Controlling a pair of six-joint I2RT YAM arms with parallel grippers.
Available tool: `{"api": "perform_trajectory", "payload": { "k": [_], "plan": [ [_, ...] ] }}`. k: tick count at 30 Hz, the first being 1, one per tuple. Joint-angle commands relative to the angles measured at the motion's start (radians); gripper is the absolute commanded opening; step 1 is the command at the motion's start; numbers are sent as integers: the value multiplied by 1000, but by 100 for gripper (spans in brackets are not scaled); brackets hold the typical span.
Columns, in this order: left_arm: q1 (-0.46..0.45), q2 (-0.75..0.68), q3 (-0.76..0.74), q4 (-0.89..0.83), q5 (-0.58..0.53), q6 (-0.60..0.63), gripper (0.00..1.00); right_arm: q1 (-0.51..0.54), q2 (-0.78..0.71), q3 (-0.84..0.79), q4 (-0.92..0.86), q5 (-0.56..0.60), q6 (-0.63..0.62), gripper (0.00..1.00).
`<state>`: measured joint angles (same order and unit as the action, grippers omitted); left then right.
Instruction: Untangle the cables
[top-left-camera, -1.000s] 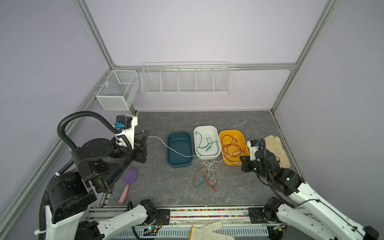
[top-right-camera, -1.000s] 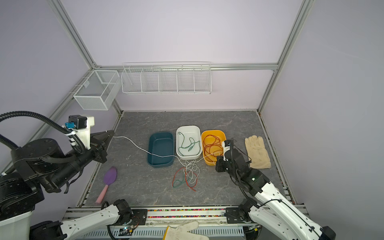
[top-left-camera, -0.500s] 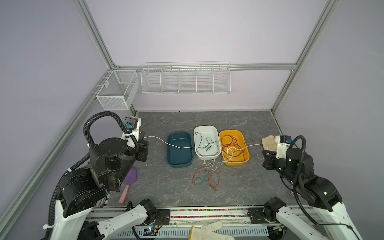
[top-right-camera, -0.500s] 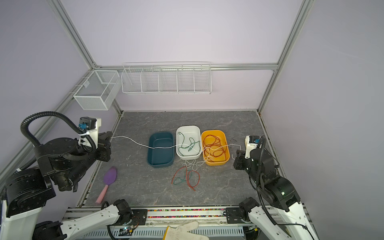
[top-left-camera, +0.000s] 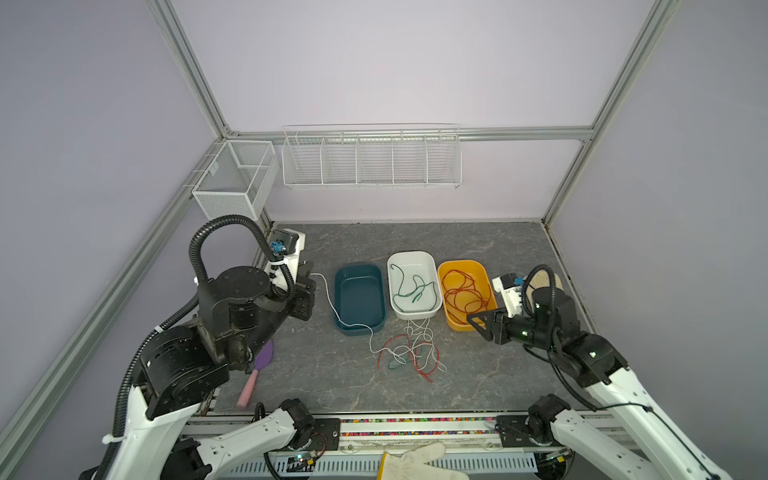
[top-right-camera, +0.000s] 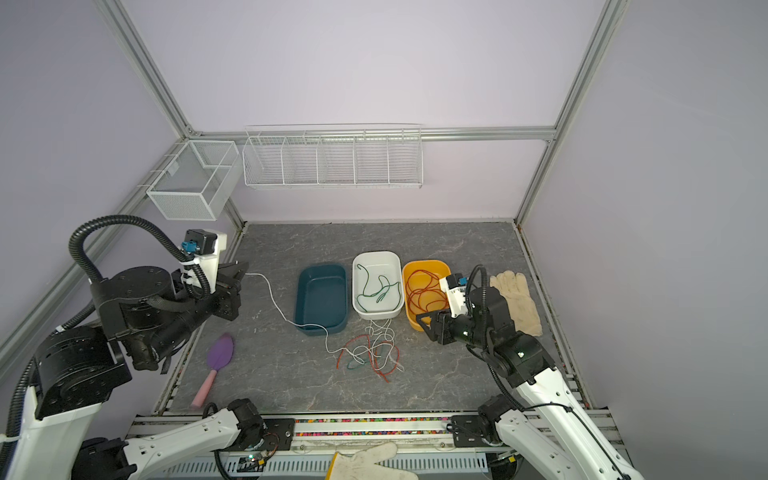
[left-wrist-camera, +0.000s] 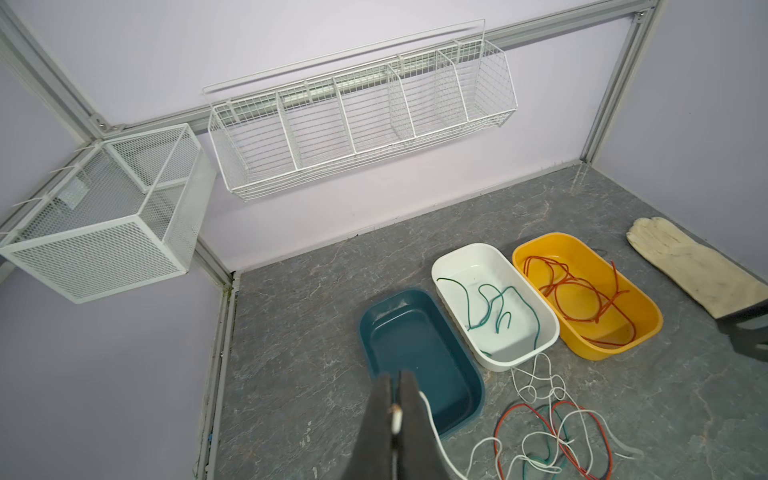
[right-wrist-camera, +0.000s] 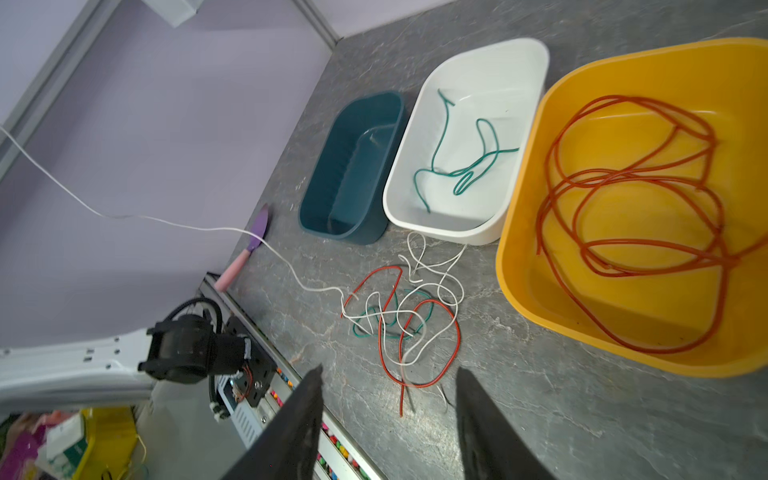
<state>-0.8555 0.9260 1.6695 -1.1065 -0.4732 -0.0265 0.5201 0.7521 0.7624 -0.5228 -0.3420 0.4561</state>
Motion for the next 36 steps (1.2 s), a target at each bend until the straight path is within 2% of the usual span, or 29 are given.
{"api": "perform_trajectory", "payload": {
  "k": [1,6,11,17,24,30,36],
  "plan": [
    [5,4,25,7,49,-18,0,85,35,-50,160,-43,12,58],
    [5,-1,66,-2,47,-19,0,258,177,-61,214,118,6,56],
    [5,-5,105,-35,41,-12,0,310,307,-79,262,220,67,51],
    [4,-20,90,-37,56,-11,0,380,438,-78,386,236,156,48],
    [4,-25,89,-34,61,-10,0,546,577,4,426,277,24,54],
    [4,-34,84,-36,56,-10,0,608,662,-1,512,276,-31,54],
    [5,-34,76,-38,56,-10,0,619,763,26,550,265,-39,51]
  ]
}}
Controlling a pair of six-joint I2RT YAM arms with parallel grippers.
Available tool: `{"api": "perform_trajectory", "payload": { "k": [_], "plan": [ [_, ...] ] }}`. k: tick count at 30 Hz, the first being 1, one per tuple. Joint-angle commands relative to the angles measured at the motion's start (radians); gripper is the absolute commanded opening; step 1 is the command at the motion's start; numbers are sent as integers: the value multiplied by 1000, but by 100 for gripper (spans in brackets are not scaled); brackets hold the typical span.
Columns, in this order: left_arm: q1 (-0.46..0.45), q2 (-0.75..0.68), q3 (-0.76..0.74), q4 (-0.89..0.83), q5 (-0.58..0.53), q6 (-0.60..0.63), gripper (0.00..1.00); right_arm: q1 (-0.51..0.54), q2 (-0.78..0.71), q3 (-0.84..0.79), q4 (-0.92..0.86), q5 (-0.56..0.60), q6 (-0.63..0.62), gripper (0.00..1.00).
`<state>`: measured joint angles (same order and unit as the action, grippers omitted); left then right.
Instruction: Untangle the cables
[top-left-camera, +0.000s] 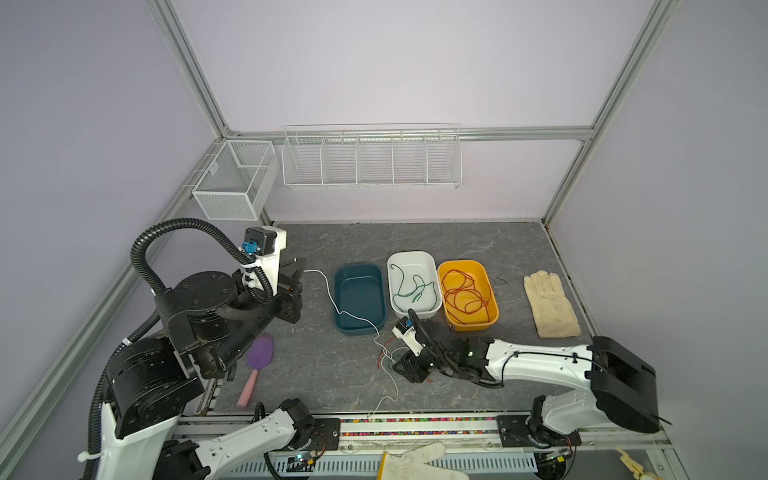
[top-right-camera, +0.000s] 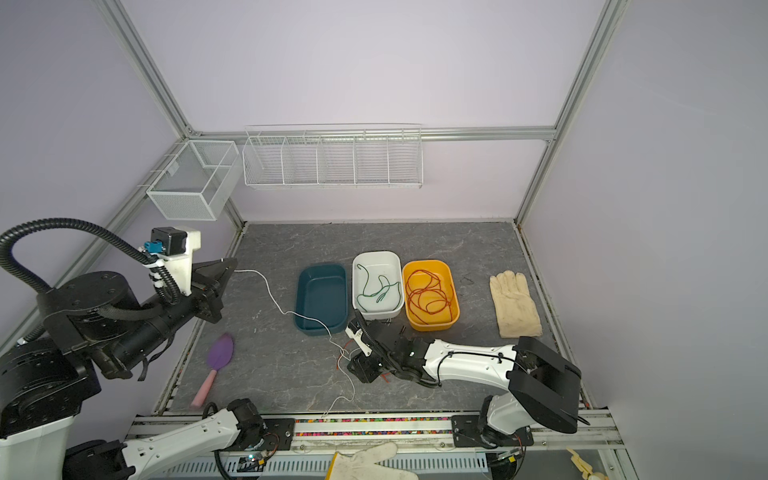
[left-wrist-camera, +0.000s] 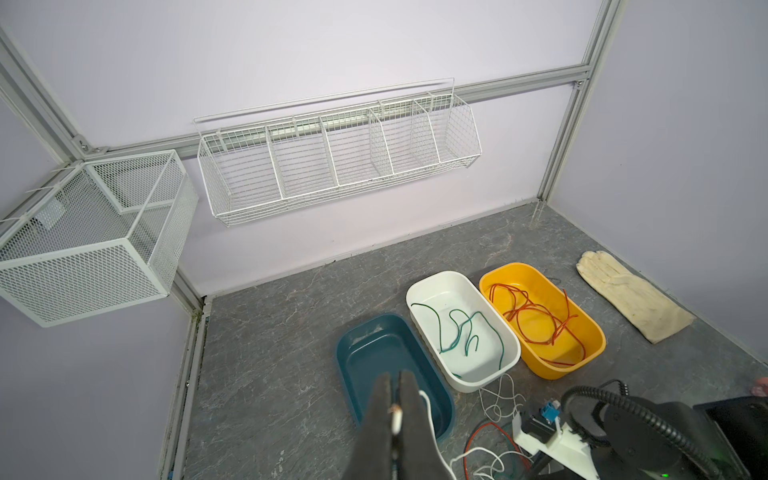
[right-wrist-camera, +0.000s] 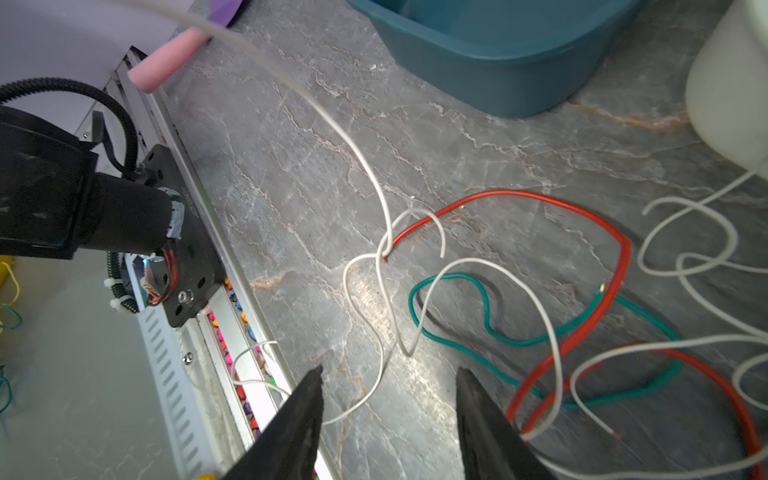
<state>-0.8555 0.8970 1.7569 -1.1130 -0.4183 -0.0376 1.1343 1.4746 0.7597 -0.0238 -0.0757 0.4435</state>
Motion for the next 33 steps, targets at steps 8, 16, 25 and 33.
{"api": "perform_trajectory", "payload": {
  "k": [8,16,25,33],
  "plan": [
    [4,-6,-12,-34,-10,6,0,7,108,53,51,42,-25,24],
    [5,-1,-11,-50,-70,29,0,0,-8,-23,2,164,-10,6],
    [5,71,89,-65,-213,125,0,-131,-326,-226,-69,178,68,6],
    [-26,126,233,-49,-325,182,0,-293,-599,-410,-125,177,216,6]
  ]
}}
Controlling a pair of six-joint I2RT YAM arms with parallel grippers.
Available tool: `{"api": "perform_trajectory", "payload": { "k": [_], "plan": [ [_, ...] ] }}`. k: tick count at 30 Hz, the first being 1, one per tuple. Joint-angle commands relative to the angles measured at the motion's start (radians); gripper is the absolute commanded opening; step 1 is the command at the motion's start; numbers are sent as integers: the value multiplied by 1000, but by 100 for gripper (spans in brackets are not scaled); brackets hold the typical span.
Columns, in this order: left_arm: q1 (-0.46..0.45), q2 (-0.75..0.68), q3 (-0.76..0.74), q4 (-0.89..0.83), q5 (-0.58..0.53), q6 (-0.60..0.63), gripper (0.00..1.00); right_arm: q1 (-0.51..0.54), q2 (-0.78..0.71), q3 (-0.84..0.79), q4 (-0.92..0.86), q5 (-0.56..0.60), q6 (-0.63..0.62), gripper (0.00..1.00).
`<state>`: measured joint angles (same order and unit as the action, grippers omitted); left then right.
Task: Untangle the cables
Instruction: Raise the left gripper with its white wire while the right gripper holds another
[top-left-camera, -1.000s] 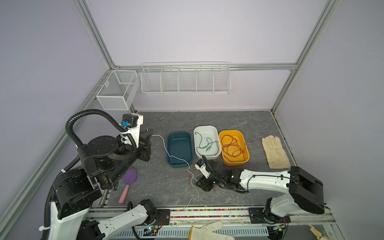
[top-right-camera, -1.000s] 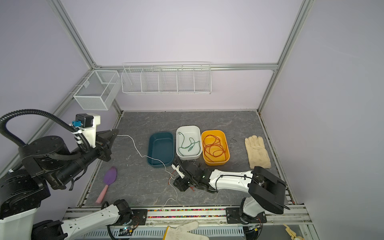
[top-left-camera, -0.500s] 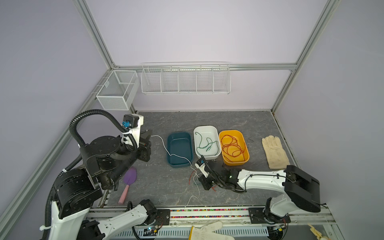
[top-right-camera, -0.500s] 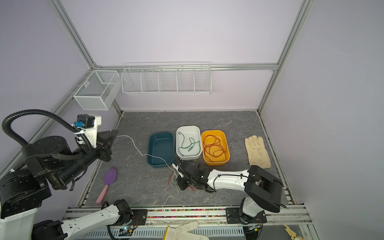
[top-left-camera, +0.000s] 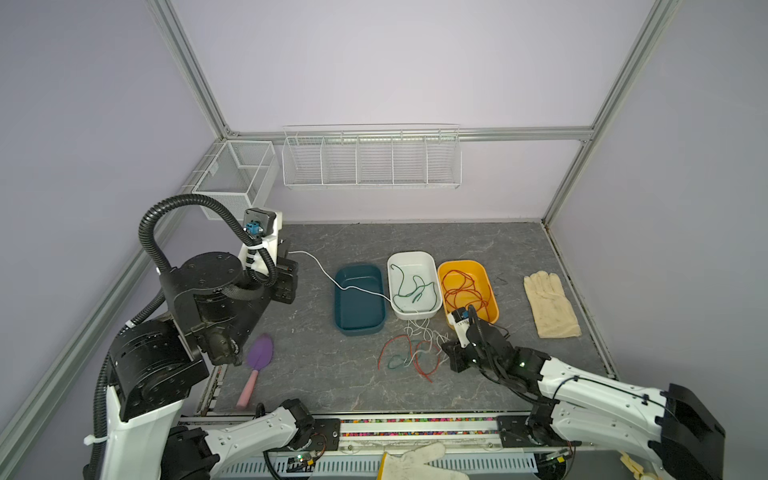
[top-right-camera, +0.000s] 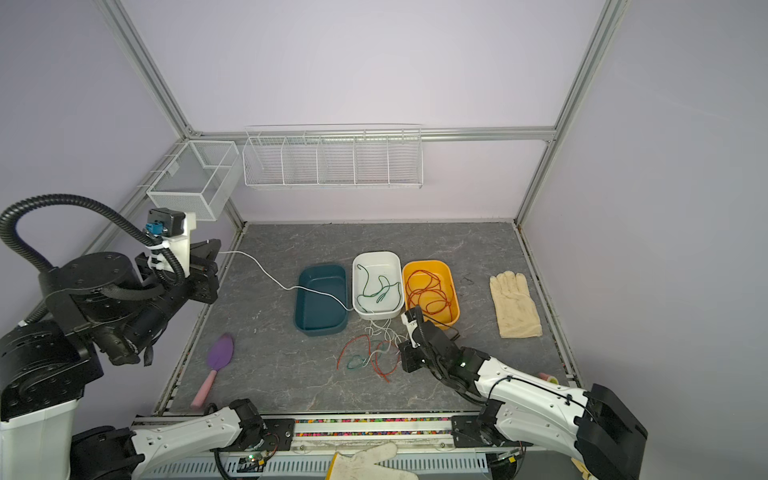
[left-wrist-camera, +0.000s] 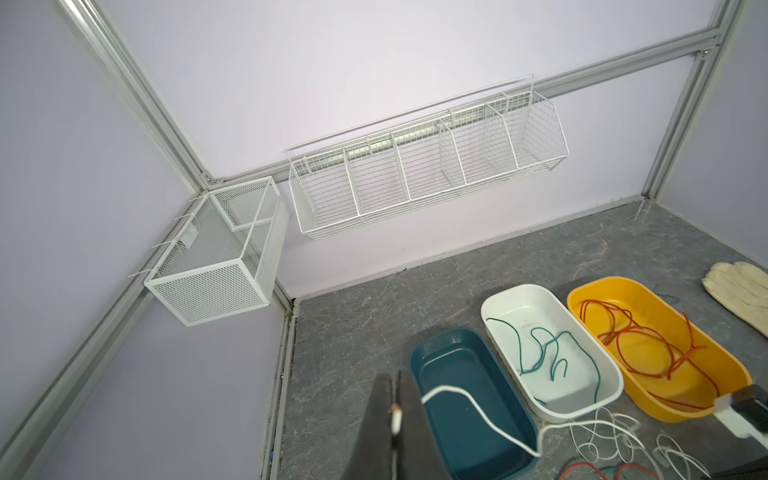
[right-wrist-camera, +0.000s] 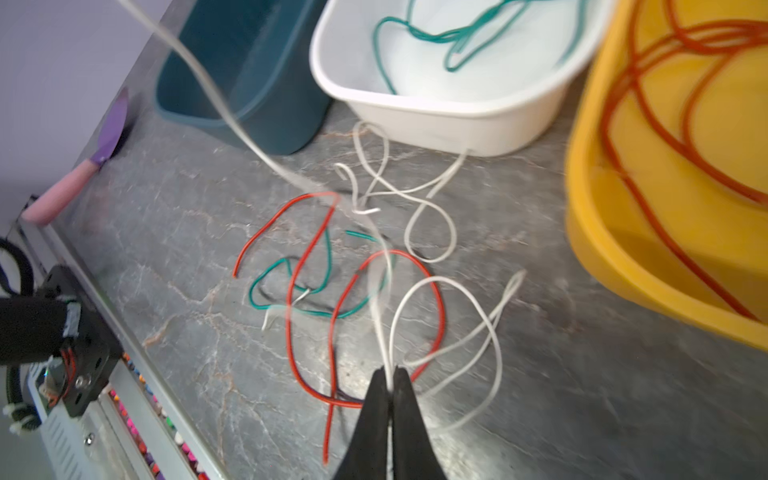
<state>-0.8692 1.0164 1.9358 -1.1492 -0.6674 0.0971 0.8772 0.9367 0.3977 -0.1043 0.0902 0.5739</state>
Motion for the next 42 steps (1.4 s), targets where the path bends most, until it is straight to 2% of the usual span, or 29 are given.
{"api": "perform_trajectory", "payload": {
  "k": [1,5,14,20,30,42],
  "plan": [
    [-18,12,73,-8,-95,59,0,-56,-95,-72,-45,2,107,6],
    [-37,23,133,32,-144,98,0,-108,-180,-121,-81,-6,143,6],
    [-44,127,234,76,-23,98,0,-117,-298,-80,-136,-48,64,6],
    [-44,212,386,172,87,125,0,-117,-241,-72,-115,-76,50,6],
    [-44,277,469,390,240,145,0,-118,-169,-59,-63,-104,53,6],
    [-44,321,576,451,373,-28,0,-115,-52,-42,26,-145,60,6]
  ]
}}
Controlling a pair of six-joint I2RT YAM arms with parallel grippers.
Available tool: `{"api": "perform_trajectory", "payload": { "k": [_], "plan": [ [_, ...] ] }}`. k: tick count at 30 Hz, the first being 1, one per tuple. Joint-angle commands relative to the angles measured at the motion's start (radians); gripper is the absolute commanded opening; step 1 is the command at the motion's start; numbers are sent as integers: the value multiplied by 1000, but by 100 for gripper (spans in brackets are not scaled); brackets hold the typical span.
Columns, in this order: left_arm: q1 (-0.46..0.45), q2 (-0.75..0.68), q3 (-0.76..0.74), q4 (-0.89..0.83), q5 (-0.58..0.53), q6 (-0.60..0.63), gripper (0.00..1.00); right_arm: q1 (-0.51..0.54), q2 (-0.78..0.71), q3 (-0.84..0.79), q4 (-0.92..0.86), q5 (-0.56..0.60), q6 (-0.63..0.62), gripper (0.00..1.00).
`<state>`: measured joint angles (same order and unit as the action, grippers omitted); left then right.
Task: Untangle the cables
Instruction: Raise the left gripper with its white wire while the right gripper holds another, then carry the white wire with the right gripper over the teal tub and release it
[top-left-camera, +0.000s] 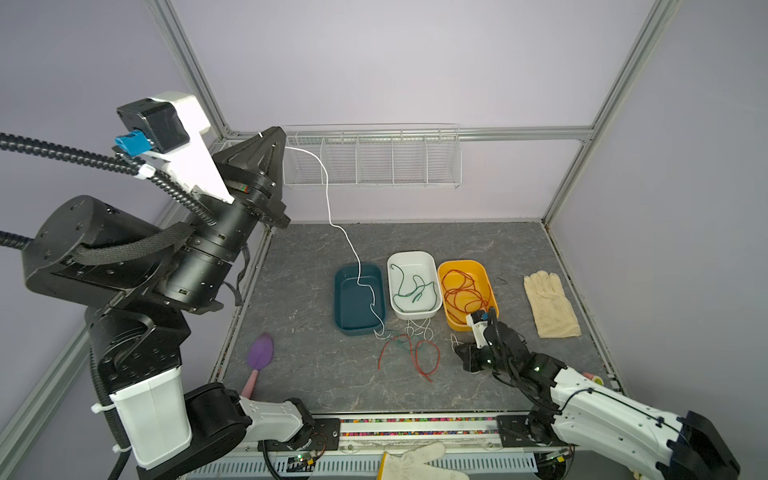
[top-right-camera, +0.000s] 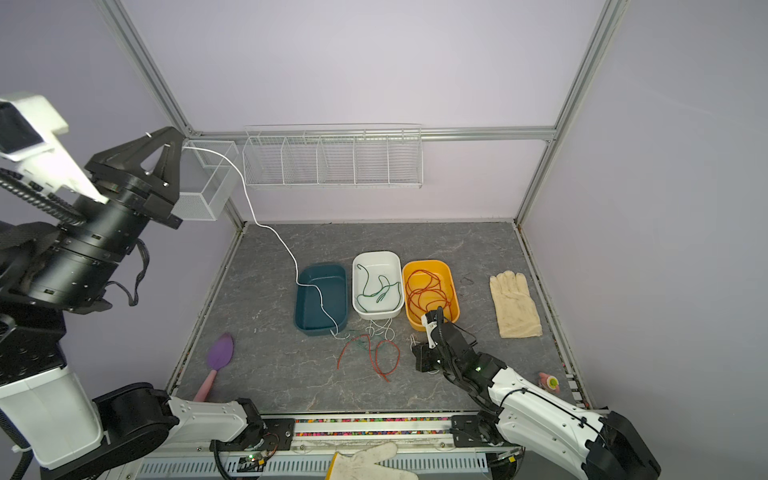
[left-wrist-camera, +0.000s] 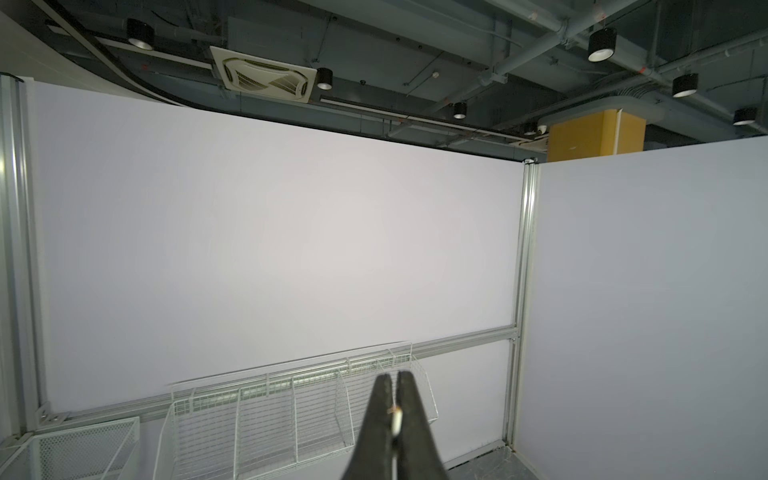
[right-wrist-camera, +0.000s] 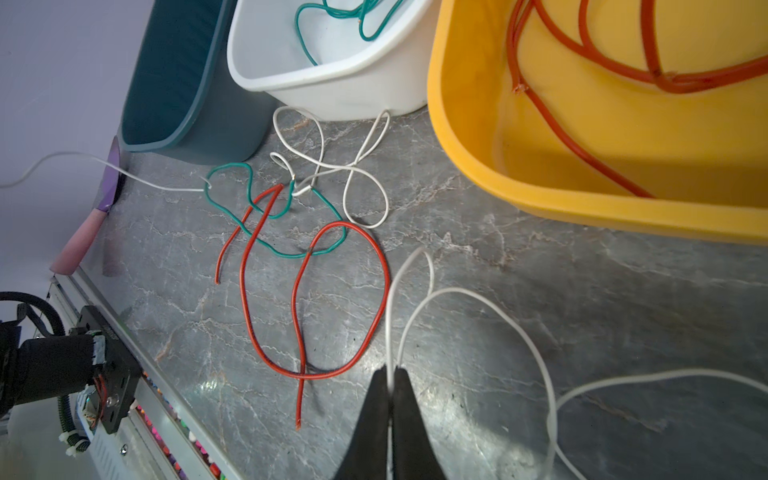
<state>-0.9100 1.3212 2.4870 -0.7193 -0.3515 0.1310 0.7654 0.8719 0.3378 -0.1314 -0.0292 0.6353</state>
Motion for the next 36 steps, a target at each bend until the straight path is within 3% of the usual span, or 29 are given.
{"api": "perform_trajectory", "payload": {
  "k": [1,9,14,19,27,36],
  "plan": [
    [-3,20,28,20,60,-70,0,-4,20,17,61,-33,-2,6],
    [-4,21,24,-82,54,-93,0,28,64,124,111,-156,-53,6],
    [-3,-26,-50,-156,3,-49,0,52,95,339,-48,-136,-113,6],
    [-3,-79,-153,-235,-32,-34,0,55,208,532,-116,-194,-132,6],
    [-3,-252,-497,-198,-61,-18,0,86,503,865,-135,-327,-140,6],
    [-3,-527,-915,-55,-45,3,0,87,767,1128,-131,-413,-158,6]
  ]
}}
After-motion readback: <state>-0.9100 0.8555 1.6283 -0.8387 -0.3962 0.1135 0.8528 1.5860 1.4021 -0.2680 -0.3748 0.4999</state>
